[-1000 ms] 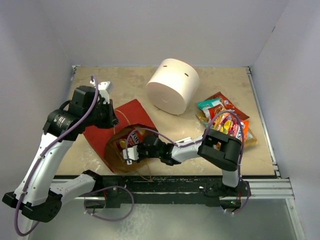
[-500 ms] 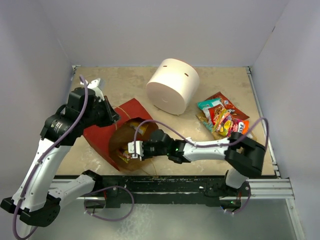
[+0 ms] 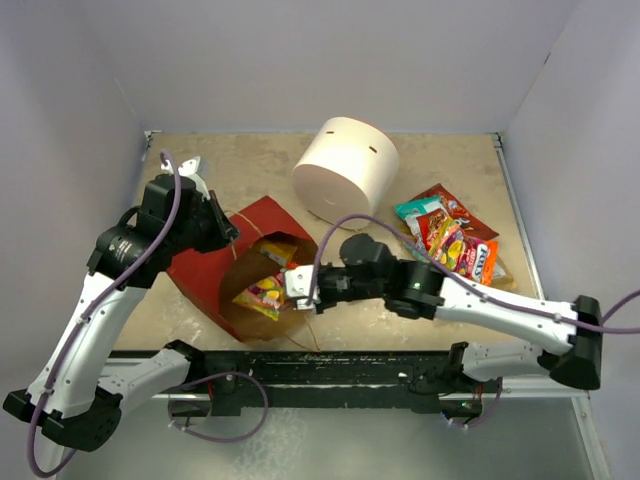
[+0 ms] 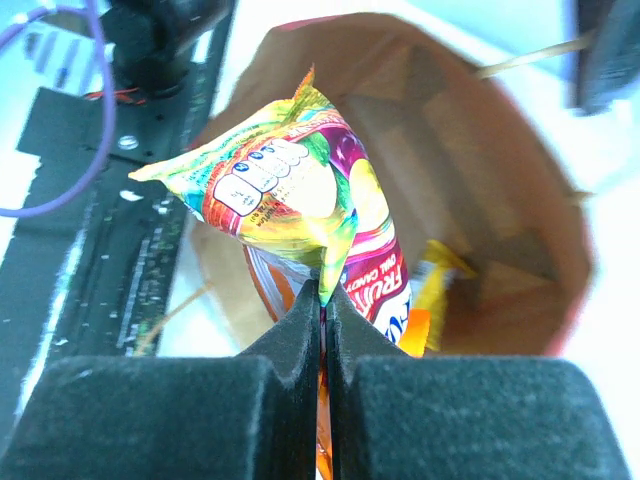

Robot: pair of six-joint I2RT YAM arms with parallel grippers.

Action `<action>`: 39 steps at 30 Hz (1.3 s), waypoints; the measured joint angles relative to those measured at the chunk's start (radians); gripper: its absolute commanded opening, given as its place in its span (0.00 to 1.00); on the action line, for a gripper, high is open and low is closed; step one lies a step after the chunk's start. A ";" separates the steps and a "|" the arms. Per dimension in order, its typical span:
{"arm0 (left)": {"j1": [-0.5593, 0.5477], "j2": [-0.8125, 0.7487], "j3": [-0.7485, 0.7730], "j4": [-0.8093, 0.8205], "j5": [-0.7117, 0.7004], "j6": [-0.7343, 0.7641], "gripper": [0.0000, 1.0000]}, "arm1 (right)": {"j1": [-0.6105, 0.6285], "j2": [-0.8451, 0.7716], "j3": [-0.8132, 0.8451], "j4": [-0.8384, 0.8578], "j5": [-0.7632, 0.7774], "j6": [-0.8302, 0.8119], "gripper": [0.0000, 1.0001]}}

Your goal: Take the snacks out of the paper bag

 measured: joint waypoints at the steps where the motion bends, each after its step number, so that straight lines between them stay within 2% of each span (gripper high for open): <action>1: 0.000 0.003 0.000 0.000 -0.003 0.002 0.00 | 0.000 -0.033 0.024 -0.033 0.037 -0.018 0.00; 6: 0.000 0.020 0.000 0.000 -0.006 0.027 0.00 | -0.025 -0.170 0.068 -0.071 0.222 -0.092 0.00; 11: 0.000 0.049 0.002 -0.001 -0.006 0.064 0.00 | -0.196 -0.236 0.078 0.005 0.389 -0.093 0.00; 17: 0.000 0.072 0.007 -0.001 0.006 0.108 0.00 | -0.445 -0.177 0.065 0.163 0.744 0.024 0.00; 22: 0.000 0.098 0.037 -0.002 0.019 0.159 0.00 | -0.594 -0.080 0.065 0.121 0.935 0.230 0.00; 26: 0.000 0.108 0.060 -0.002 0.032 0.195 0.00 | -0.697 -0.007 0.065 0.037 0.982 0.369 0.00; 29: 0.000 0.108 0.061 -0.002 0.041 0.211 0.00 | -0.763 0.054 0.069 -0.008 0.996 0.413 0.00; 39: 0.000 0.106 0.061 -0.002 0.062 0.229 0.00 | -0.947 0.307 0.158 -0.014 0.933 0.305 0.00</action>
